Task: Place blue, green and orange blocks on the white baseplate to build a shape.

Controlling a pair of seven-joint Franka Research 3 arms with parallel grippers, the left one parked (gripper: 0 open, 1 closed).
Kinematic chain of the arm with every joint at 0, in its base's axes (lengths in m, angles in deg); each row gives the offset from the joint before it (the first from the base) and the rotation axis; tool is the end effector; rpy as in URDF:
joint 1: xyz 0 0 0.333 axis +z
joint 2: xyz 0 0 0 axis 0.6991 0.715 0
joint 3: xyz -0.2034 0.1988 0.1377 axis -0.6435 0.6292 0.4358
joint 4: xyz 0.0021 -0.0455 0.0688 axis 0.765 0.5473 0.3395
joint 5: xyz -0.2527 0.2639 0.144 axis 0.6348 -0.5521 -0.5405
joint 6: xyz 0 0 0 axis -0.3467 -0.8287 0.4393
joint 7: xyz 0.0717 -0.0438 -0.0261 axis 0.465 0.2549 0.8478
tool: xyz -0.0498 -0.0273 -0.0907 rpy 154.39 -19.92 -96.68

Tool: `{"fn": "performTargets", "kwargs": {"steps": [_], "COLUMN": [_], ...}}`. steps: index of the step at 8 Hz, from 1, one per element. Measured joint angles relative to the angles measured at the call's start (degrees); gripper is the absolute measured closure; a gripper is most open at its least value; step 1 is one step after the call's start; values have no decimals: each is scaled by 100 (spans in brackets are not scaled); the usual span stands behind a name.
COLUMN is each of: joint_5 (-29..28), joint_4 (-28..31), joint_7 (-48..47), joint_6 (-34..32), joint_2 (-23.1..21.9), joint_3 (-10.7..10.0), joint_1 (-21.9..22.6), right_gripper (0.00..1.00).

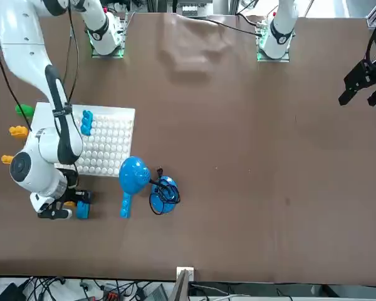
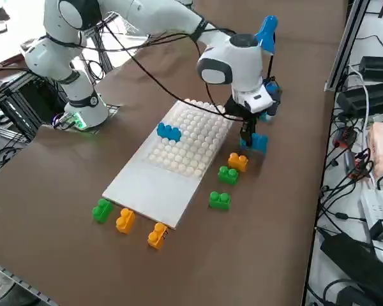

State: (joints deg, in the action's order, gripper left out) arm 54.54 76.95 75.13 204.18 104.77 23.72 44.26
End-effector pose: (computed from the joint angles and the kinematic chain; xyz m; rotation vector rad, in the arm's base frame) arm 0.7301 0.0152 0.2708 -3.1080 -0.0451 -0.1858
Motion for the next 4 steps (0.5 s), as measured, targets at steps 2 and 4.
{"fn": "performTargets", "kwargs": {"steps": [2,4], "joint_5": [30,37], "joint_4": [-19,101], "joint_7": [466,1456], "joint_6": [-480,-891], "joint_2": [-496,-908], "joint_3": [40,60], "joint_1": [184,342], "right_gripper": [62,62]}}
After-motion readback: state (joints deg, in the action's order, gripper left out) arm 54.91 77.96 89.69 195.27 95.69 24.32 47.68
